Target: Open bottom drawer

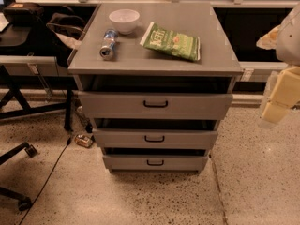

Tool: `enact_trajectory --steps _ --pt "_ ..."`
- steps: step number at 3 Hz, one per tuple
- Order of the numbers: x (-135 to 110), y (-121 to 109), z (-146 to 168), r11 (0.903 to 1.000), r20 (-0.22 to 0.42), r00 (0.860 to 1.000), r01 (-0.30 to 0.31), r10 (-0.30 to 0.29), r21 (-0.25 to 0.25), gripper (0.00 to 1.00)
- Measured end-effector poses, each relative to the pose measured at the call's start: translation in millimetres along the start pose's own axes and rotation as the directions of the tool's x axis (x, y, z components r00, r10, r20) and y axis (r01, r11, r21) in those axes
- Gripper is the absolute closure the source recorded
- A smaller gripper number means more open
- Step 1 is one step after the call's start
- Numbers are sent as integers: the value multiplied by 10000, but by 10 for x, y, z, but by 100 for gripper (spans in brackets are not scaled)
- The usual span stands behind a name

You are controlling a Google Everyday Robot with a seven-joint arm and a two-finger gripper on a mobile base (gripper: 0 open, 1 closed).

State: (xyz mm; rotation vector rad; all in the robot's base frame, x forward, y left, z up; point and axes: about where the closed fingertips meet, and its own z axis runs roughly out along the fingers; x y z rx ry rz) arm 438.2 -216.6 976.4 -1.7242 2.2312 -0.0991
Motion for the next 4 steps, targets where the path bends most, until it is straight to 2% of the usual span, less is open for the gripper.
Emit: enact_trajectory --steps 1,2,3,4 --pt "0 0 0 10000 3 10000 -1 1 0 0" --pt "-9 95 110 9996 785 9965 -279 286 -104 0" --pt "-60 300 459 9964 2101 9748 -642 747 -561 0" --pt "-91 514 957 9895 2774 9505 -1245 1403 -738 0"
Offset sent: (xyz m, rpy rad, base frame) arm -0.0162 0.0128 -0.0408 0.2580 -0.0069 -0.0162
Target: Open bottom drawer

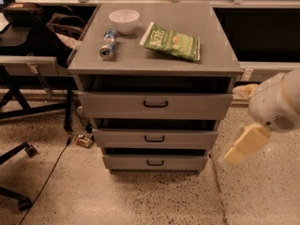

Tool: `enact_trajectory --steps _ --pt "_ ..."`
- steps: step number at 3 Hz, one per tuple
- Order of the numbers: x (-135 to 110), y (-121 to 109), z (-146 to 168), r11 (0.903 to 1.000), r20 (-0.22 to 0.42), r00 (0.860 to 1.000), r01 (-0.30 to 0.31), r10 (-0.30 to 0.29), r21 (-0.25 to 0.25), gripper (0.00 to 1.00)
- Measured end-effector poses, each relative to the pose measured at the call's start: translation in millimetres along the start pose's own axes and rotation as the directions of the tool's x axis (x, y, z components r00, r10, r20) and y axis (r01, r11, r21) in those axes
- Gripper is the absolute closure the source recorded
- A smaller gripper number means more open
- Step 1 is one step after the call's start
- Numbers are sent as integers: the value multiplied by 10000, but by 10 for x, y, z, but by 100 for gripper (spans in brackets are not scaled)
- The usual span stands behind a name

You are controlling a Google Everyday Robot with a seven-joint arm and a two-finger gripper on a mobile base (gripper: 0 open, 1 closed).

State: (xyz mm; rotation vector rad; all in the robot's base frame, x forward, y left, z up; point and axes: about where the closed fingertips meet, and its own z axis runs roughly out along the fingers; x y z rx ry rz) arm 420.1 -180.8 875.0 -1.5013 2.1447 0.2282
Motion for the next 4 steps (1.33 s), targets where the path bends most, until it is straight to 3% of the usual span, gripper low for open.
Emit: enact_trajectory --steps 1,2,4 --pt "112 125 504 9982 140 9984 -559 556 217 0" --pt "165 111 993 9927 7 9946 -1035 1036 625 0" --pt "219 142 1037 9892 53 9918 -1275 1275 722 0"
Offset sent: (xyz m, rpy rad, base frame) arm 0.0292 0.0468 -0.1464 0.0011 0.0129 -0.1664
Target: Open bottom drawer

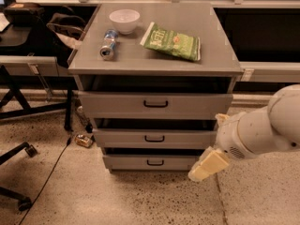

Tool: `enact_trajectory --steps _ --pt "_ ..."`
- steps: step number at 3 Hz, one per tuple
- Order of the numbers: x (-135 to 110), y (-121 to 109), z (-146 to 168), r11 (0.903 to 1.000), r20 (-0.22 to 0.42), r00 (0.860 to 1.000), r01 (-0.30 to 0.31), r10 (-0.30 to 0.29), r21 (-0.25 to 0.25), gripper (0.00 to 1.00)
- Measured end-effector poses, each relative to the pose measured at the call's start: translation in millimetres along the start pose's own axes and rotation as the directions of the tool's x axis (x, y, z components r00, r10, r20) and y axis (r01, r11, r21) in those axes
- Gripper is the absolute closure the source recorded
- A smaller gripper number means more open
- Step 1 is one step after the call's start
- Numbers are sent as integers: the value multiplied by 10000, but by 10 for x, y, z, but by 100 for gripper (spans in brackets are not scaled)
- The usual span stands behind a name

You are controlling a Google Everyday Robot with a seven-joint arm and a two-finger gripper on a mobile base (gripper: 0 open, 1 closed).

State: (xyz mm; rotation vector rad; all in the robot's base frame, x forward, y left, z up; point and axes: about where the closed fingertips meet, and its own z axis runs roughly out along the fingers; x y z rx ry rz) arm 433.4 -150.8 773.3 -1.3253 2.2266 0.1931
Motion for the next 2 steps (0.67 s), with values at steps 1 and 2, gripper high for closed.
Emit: enact_trajectory --steps 1,2 --pt "110 -80 406 9996 167 9994 -289 288 71 0" --pt "137 -152 651 9994 385 9988 -300 294 147 0"
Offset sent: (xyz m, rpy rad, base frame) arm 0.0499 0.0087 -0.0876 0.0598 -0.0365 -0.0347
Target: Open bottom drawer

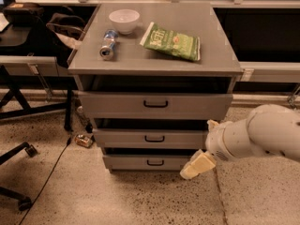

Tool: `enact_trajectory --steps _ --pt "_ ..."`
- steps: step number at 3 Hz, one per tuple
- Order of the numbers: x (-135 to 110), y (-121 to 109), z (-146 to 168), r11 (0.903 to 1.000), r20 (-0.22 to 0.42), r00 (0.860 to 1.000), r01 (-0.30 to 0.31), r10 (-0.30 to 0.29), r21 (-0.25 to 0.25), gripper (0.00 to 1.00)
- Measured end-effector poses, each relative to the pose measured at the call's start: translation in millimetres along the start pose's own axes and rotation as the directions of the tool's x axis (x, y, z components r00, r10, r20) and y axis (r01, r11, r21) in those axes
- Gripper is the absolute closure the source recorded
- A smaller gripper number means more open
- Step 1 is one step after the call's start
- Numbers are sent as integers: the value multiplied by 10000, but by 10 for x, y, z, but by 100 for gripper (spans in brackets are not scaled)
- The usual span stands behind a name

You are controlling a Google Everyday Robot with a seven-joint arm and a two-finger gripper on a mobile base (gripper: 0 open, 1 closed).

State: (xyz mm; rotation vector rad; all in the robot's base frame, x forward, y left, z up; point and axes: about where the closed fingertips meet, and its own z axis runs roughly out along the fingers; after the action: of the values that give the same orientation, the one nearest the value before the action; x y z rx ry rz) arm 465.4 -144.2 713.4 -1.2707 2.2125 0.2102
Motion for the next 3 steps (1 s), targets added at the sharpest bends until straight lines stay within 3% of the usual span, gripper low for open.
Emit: enact_trajectory --steps 1,2,3 --pt "86 -39 279 9976 449 9990 93 -62 -687 0" --pt "257 -7 636 9772 774 9945 839 -699 -1953 0" --pt "257 -7 636 9772 774 9946 838 -698 -1951 0"
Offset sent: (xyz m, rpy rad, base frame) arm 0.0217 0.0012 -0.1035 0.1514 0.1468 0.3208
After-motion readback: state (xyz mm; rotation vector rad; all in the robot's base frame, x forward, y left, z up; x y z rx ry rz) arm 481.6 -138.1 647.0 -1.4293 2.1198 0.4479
